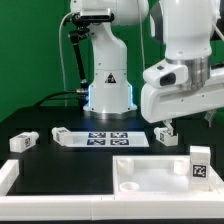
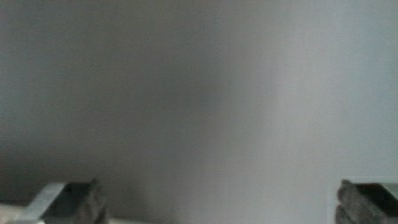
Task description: Assemble square table
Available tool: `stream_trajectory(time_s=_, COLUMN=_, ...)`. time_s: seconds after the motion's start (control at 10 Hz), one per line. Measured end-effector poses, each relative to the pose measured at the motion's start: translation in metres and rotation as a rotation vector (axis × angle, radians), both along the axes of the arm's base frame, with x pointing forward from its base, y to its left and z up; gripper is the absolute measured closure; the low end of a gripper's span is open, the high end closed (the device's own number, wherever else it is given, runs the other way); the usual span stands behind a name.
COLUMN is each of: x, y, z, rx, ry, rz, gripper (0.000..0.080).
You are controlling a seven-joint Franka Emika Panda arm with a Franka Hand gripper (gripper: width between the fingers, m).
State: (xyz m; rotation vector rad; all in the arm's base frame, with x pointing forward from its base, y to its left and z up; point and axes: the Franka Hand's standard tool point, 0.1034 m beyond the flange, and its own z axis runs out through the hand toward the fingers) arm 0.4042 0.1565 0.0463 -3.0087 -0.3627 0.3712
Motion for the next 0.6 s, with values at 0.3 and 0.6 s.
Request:
stream_trajectory(time_s=0.3, x=-0.028, y=-0.002, z=-0.012, rx=-0.069, ry=0.207, rz=0.009, gripper=0.015)
stream_trajectory(time_s=0.6, x=-0.029, y=0.0, z=-0.013, rx=-0.089, ry=0.394, rz=0.017, gripper=0.015)
